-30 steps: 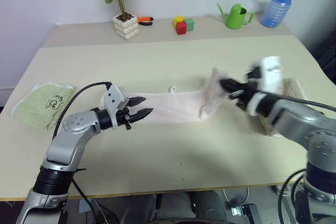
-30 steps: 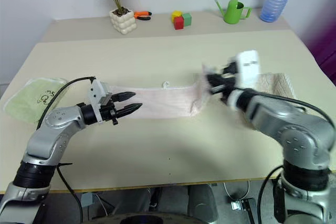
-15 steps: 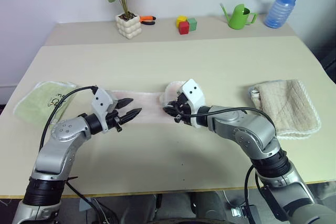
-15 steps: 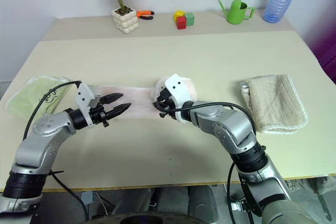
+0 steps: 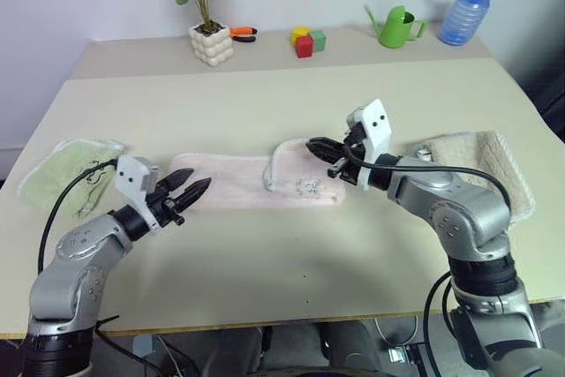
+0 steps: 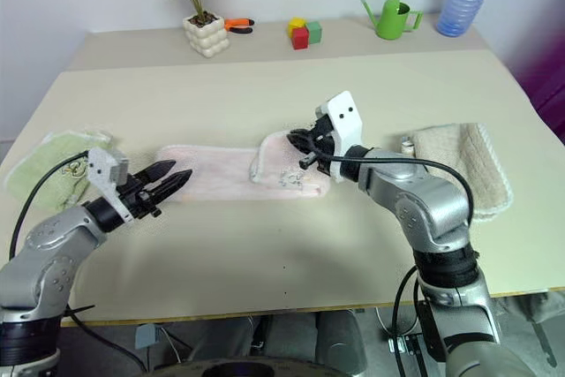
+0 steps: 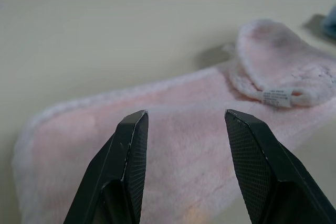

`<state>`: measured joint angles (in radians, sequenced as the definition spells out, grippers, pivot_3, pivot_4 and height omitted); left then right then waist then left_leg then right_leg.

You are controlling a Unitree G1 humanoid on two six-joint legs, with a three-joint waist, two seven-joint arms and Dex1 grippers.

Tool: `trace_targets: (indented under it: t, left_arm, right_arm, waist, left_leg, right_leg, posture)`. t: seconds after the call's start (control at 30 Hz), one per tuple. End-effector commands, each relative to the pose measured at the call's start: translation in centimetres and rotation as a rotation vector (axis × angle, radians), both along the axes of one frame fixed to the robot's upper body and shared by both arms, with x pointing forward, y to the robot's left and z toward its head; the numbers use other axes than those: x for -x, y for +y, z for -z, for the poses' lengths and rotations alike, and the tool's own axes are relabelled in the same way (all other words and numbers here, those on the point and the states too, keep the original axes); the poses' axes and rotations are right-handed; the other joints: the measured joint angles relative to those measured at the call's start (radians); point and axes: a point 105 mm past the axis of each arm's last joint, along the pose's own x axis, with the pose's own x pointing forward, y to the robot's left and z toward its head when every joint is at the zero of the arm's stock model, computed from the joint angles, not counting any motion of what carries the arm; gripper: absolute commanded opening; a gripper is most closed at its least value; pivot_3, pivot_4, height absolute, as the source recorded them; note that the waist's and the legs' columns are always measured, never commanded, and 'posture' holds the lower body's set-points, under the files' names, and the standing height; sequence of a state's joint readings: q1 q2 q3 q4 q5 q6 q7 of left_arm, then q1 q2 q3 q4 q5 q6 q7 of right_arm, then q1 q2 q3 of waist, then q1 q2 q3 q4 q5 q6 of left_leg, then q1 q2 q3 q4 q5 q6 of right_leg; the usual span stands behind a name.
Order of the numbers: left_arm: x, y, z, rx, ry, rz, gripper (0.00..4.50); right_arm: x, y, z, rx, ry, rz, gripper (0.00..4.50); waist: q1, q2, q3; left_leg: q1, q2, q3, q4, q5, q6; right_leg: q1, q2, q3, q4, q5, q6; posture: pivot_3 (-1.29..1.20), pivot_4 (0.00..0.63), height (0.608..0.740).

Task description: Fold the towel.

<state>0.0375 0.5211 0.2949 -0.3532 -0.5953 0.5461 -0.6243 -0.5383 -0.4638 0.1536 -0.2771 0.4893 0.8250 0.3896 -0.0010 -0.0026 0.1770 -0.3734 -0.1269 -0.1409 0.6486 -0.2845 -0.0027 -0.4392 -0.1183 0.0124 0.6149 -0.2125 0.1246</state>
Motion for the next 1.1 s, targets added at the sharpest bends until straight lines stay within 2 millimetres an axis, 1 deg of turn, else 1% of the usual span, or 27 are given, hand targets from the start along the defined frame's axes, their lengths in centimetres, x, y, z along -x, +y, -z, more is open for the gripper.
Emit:
trace_targets:
  t: [0.03, 0.1, 0.17, 0.23, 0.3, 0.33, 0.4, 0.43, 0.5, 0.57, 0.6, 0.67, 0.73, 0.77, 0.83, 0.9, 0.97, 1.03, 1.1]
  left_arm:
    - [0.9, 0.3, -0.1, 0.033, 0.012, -0.030, 2.32]
    - [1.5, 0.6, 0.6, 0.068, 0.043, -0.061, 2.32]
    - [2.2, 0.9, 1.2, 0.098, 0.071, -0.091, 2.32]
    - [2.8, 1.2, 1.5, 0.119, 0.091, -0.116, 2.32]
    - [3.5, 1.4, 1.8, 0.141, 0.110, -0.143, 2.32]
    - [3.9, 1.6, 2.0, 0.163, 0.121, -0.157, 2.32]
    - [4.9, 1.8, 2.3, 0.255, 0.154, -0.200, 2.32]
    - [5.4, 1.9, 2.6, 0.316, 0.176, -0.227, 2.58]
    - [6.1, 2.0, 3.0, 0.418, 0.204, -0.274, 3.20]
    - [6.3, 2.4, 3.3, 0.488, 0.222, -0.335, 4.21]
    - [6.3, 2.6, 3.4, 0.513, 0.228, -0.366, 4.50]
    - [6.0, 3.0, 3.6, 0.546, 0.253, -0.407, 4.50]
    - [5.2, 3.1, 4.4, 0.522, 0.303, -0.442, 4.50]
    - [4.8, 3.3, 4.6, 0.510, 0.313, -0.461, 4.50]
    - [3.7, 4.1, 4.8, 0.566, 0.333, -0.529, 4.50]
    - [2.8, 4.4, 4.7, 0.616, 0.348, -0.557, 4.50]
    - [1.7, 4.2, 4.2, 0.635, 0.348, -0.543, 4.50]
    - [0.4, 3.4, 3.7, 0.630, 0.360, -0.499, 4.50]
    - [-0.4, 3.1, 3.7, 0.642, 0.379, -0.485, 4.50]
  right_arm:
    - [-0.6, 1.9, 1.9, 0.126, -0.078, -0.056, 0.04]
    - [-0.9, 2.5, 3.7, 0.117, -0.053, -0.058, 0.04]
    - [-0.9, 2.6, 5.7, 0.146, -0.027, -0.059, 0.04]
    - [-0.5, 2.7, 6.8, 0.170, -0.021, -0.081, 0.04]
    - [-0.2, 2.8, 6.7, 0.178, -0.057, -0.100, 0.04]
    - [0.0, 3.0, 6.1, 0.147, -0.072, -0.102, 0.04]
    - [0.1, 3.0, 3.9, 0.037, -0.096, -0.107, 0.04]
    - [0.3, 2.9, 3.1, 0.027, -0.117, -0.124, 0.27]
    - [0.7, 2.9, 2.2, 0.085, -0.182, -0.174, 0.91]
    - [1.1, 2.9, 1.3, 0.112, -0.233, -0.216, 1.87]
    - [1.2, 2.9, 0.7, 0.111, -0.252, -0.228, 2.38]
    - [1.5, 3.0, 0.0, 0.110, -0.274, -0.252, 3.45]
    - [1.7, 3.1, -0.8, 0.102, -0.297, -0.261, 4.42]
    - [1.7, 3.2, -1.0, 0.099, -0.305, -0.261, 4.42]
    - [1.8, 3.3, -1.3, 0.095, -0.323, -0.268, 4.42]
    - [2.0, 3.4, -1.6, 0.087, -0.336, -0.275, 4.42]
    - [2.3, 3.7, -1.8, 0.082, -0.353, -0.285, 4.42]
    - [2.8, 4.0, -2.0, 0.076, -0.366, -0.295, 4.42]
    - [3.0, 4.2, -2.1, 0.071, -0.371, -0.298, 4.42]
  waist:
    - [-0.007, 0.000, 0.000]
    - [-0.010, 0.000, 0.000]
    - [-0.010, 0.000, 0.000]
    - [-0.008, -0.001, -0.001]
    - [-0.009, -0.002, -0.001]
    - [-0.009, -0.003, -0.001]
    - [-0.009, -0.003, -0.001]
    - [-0.010, -0.003, -0.001]
    - [-0.009, -0.003, -0.001]
    - [-0.007, -0.003, -0.002]
    - [-0.006, -0.003, -0.002]
    - [-0.006, -0.003, -0.002]
    - [-0.004, -0.004, -0.002]
    - [-0.003, -0.004, -0.002]
    - [0.004, -0.003, -0.002]
    - [0.011, -0.004, -0.003]
    - [0.012, -0.004, -0.003]
    - [0.013, -0.004, -0.003]
    - [0.015, -0.004, -0.003]
  left_leg:
    - [0.000, 0.000, 0.000, 0.000, 0.001, -0.002]
    - [-0.001, 0.000, 0.000, 0.000, 0.002, -0.003]
    - [-0.001, 0.000, 0.000, 0.000, 0.002, -0.003]
    - [-0.001, 0.000, 0.001, 0.000, 0.002, -0.003]
    - [-0.001, 0.000, 0.001, 0.000, 0.001, -0.003]
    - [0.000, 0.000, 0.001, 0.000, 0.001, -0.002]
    - [0.000, 0.000, 0.001, 0.000, -0.001, 0.000]
    - [0.000, 0.000, 0.001, 0.000, -0.001, 0.000]
    - [0.000, 0.000, 0.001, 0.000, -0.001, 0.001]
    - [0.000, 0.000, 0.001, 0.000, -0.001, 0.001]
    - [0.000, 0.000, 0.001, 0.000, -0.001, 0.001]
    - [0.000, 0.001, 0.001, 0.000, -0.001, 0.001]
    - [0.000, 0.001, 0.001, 0.000, -0.001, 0.001]
    - [0.000, 0.001, 0.001, 0.000, -0.001, 0.001]
    - [0.001, 0.001, 0.001, 0.001, -0.001, 0.000]
    - [0.001, 0.001, 0.001, 0.001, -0.001, 0.000]
    - [0.001, 0.001, 0.001, 0.001, -0.001, 0.000]
    - [0.001, 0.001, 0.001, 0.001, 0.001, -0.003]
    - [0.001, 0.001, 0.001, 0.001, 0.002, -0.004]
  right_leg:
    - [0.000, 0.000, 0.000, 0.000, 0.000, 0.000]
    - [-0.001, 0.000, 0.000, 0.000, 0.000, 0.000]
    - [-0.001, 0.000, 0.001, 0.000, 0.000, 0.000]
    - [-0.001, 0.000, 0.001, 0.000, 0.000, 0.000]
    - [0.000, 0.000, 0.001, 0.000, 0.000, 0.000]
    - [0.000, 0.000, 0.002, 0.000, 0.000, 0.000]
    - [0.000, 0.001, 0.002, 0.000, 0.000, 0.000]
    - [0.000, 0.001, 0.002, 0.000, 0.000, 0.000]
    - [0.000, 0.001, 0.002, 0.000, 0.000, 0.000]
    - [0.000, 0.001, 0.002, 0.000, 0.000, 0.000]
    - [0.000, 0.001, 0.002, -0.001, 0.000, 0.000]
    - [0.000, 0.001, 0.002, -0.001, 0.000, 0.000]
    - [0.000, 0.001, 0.002, -0.001, 0.000, 0.000]
    - [0.000, 0.001, 0.002, -0.001, 0.000, 0.000]
    - [0.001, 0.002, 0.002, -0.001, 0.000, 0.000]
    - [0.001, 0.002, 0.002, 0.000, 0.000, -0.001]
    - [0.001, 0.002, 0.002, 0.000, 0.000, -0.001]
    - [0.001, 0.002, 0.002, 0.000, 0.000, -0.001]
    - [0.001, 0.002, 0.002, 0.000, 0.001, -0.001]
  posture:
    - [0.00, 0.150, 0.733]
    - [0.00, 0.150, 0.733]
    - [0.00, 0.150, 0.733]
    - [0.00, 0.150, 0.733]
    - [0.00, 0.150, 0.733]
    - [0.00, 0.150, 0.733]
    - [0.00, 0.150, 0.733]
    - [0.00, 0.150, 0.733]
    - [0.00, 0.150, 0.733]
    - [0.00, 0.150, 0.733]
    - [0.00, 0.150, 0.733]
    - [0.00, 0.150, 0.733]
    - [0.00, 0.150, 0.733]
    - [0.00, 0.150, 0.733]
    - [0.00, 0.150, 0.733]
    - [0.00, 0.150, 0.733]
    - [0.00, 0.150, 0.733]
    - [0.00, 0.150, 0.733]
    - [0.00, 0.150, 0.733]
